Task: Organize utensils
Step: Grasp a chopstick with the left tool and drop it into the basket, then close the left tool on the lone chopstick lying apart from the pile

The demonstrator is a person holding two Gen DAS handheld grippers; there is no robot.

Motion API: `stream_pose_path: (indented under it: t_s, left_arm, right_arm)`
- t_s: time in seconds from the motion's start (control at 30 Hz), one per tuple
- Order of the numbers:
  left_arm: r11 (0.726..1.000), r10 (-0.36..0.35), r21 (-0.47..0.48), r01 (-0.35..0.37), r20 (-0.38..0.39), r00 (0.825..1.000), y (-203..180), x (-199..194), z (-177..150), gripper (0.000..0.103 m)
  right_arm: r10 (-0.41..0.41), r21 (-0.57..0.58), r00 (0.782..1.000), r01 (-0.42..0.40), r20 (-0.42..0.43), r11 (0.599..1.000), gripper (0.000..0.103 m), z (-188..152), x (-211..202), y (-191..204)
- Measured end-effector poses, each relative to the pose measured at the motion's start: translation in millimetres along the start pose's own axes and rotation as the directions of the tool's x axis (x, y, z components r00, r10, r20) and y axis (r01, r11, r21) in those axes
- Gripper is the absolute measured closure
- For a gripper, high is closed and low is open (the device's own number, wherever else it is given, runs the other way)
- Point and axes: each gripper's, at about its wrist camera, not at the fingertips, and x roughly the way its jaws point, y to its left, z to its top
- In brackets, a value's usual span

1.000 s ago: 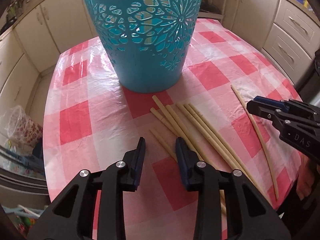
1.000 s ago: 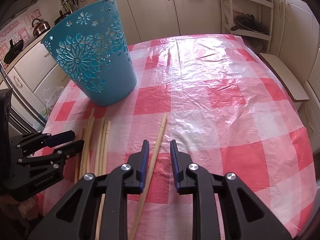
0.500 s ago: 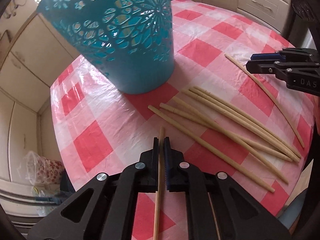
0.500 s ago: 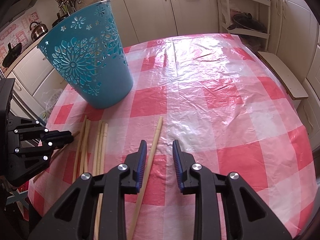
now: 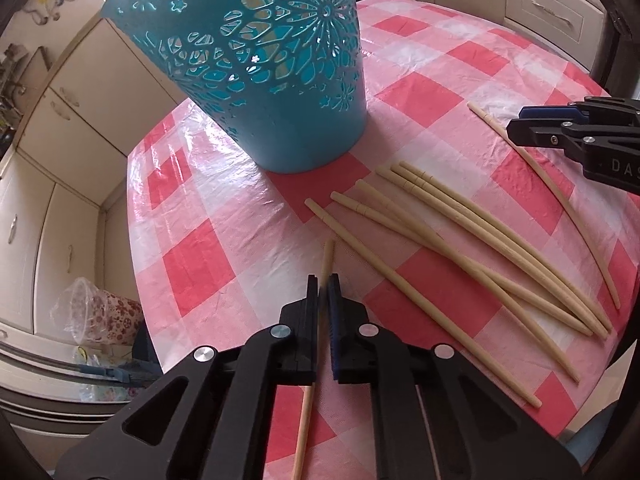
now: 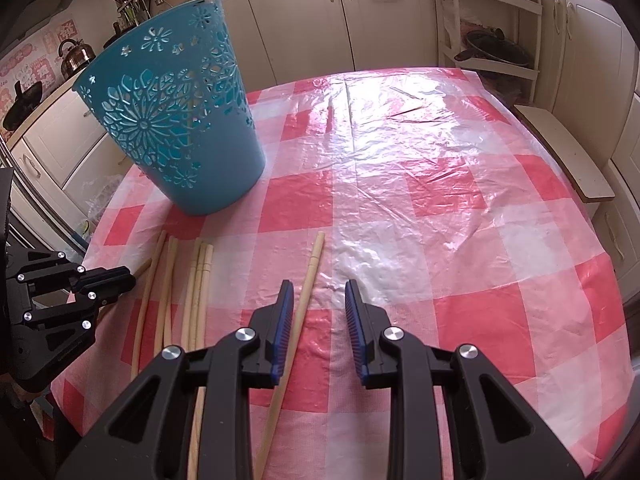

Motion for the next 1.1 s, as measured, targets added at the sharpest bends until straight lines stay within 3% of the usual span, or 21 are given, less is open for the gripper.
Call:
stream_pose_path:
  t_s: [0.2,0.37,0.47,0.53,0.63,0.7,0.77,0.87,0.97,1.0,1.1]
  left_arm:
    - [0.995,-0.024,-0.099,0.028,0.044,0.999,4.2,-21.9,-13.1,0.099]
    - [0.965,-0.067,-0.238,0.108,0.176,0.982,30.6,-72.0,-17.8,0.099]
    - [0.942,-0.07,-0.299,0.154,0.273,0.96,51.5,-106.4,-9.3,0.1]
    - [0.924,-0.066,-0.333,0.189,0.348,0.935,66.5,-133.6,-0.4,0.101]
    - [0.899,-0.056,-0.363,0.247,0.463,0.885,83.5,-170.4,18.7,0.103]
    - [0.897,-0.038,-0.361,0.256,0.513,0.858,87.5,-186.6,32.9,0.103]
    - [0.904,-0.03,-0.348,0.25,0.531,0.847,87.1,-192.5,48.3,0.103]
    - [0.906,-0.036,-0.348,0.243,0.506,0.862,85.9,-183.1,55.7,0.103]
    - [0.899,-0.007,-0.393,0.196,0.433,0.901,88.6,-153.4,40.8,0.102]
    - [0.888,-0.01,-0.416,0.195,0.407,0.913,92.6,-139.8,32.5,0.102]
    - [0.815,-0.065,-0.536,0.219,0.291,0.955,113.3,-69.7,7.5,0.098]
  right_arm:
    - [-0.008,-0.012,1.0,0.008,0.007,1.0,0.076,-0.5,-1.3,1.9]
    - [-0.003,-0.006,1.0,0.003,0.009,1.0,0.075,-1.4,-2.4,2.2]
    - [0.001,-0.007,1.0,-0.001,0.011,1.0,0.075,-1.3,-3.4,2.6]
    - [0.004,-0.007,1.0,-0.004,0.009,1.0,0.075,-0.8,-2.9,2.4]
    - [0.006,-0.005,1.0,-0.006,0.01,1.0,0.075,-0.3,-2.8,2.2]
    - [0.007,-0.004,1.0,-0.007,0.009,1.0,0.075,0.3,-2.3,1.2]
    - [0.007,-0.001,1.0,-0.007,0.008,1.0,0.074,0.5,-1.9,-0.2]
    - [0.006,0.008,1.0,-0.006,0.01,1.0,0.073,0.9,-2.1,-4.3]
    - [0.01,0.023,1.0,-0.01,0.009,1.0,0.071,1.6,-1.7,-8.9]
    - [0.013,0.028,1.0,-0.013,0.007,1.0,0.07,1.7,-1.6,-9.3]
    - [0.024,0.022,1.0,-0.024,0.0,0.999,0.069,1.6,0.2,-6.6]
